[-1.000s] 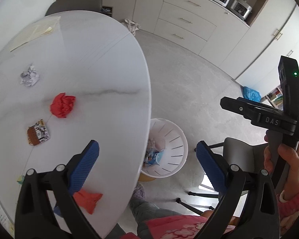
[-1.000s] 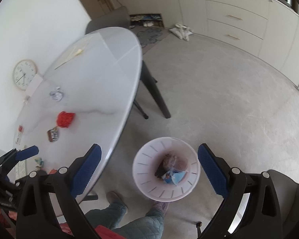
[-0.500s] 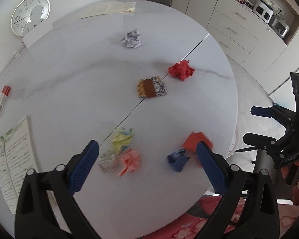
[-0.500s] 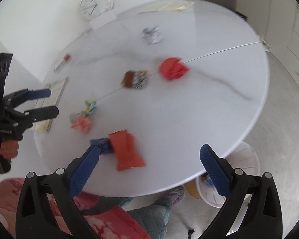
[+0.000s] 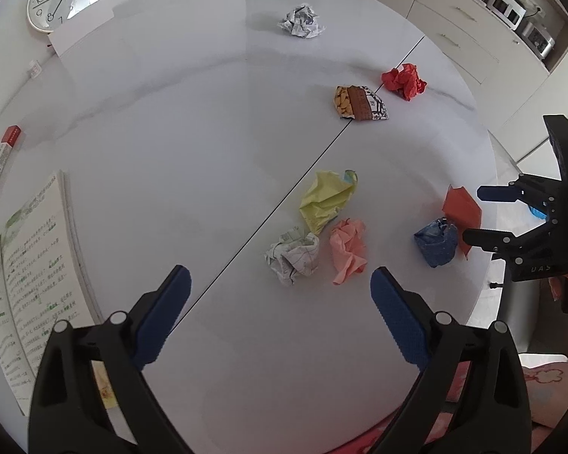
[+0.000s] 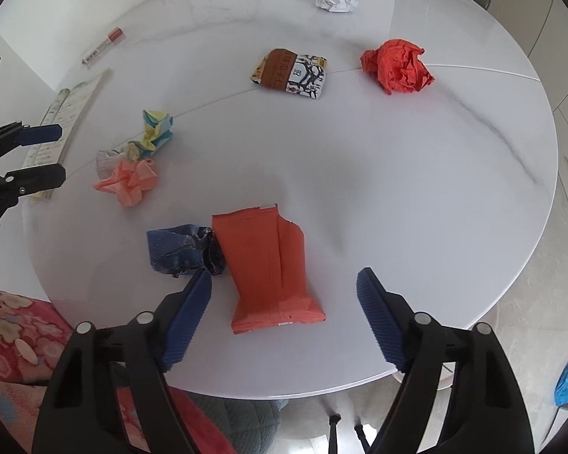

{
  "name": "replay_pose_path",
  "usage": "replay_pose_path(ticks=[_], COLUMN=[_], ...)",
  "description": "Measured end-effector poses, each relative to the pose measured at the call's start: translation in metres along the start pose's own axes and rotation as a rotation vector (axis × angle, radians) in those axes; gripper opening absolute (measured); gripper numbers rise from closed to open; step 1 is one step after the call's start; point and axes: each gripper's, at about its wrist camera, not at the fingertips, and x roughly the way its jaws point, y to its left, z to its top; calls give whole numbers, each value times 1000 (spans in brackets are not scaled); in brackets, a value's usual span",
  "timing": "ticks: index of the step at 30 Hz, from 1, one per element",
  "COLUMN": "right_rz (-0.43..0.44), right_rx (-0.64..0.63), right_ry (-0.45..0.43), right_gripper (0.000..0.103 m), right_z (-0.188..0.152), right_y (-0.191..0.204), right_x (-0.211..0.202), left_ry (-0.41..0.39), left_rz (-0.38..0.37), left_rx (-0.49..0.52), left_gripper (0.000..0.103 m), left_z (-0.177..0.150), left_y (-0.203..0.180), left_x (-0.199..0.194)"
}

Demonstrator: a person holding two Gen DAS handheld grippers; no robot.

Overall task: Collect trash
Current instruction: 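Move both empty tools back over the table toward the remaining trash, then grasp the orange paper packet with the right tool while the left tool grasps crumpled white paper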

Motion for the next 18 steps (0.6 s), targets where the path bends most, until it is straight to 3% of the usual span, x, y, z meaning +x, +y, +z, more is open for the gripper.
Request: replay_pose_path(ticks=[6, 12, 18], right_rz=[6, -3, 0], right_rx=[11, -11, -12], right_ry=[19, 30, 17], right_gripper=[60, 43, 42], right_z=[2, 2, 3], right_y=[-1, 0, -1], right_x=[8, 11, 7], left_ry=[25, 53, 60], left_rz=[-42, -28, -33], left_rx=[-83, -86, -114], left_gripper=[84, 80, 70], left_z=[5, 6, 9], left_y=[13, 8, 8], left_x=[18, 35, 43])
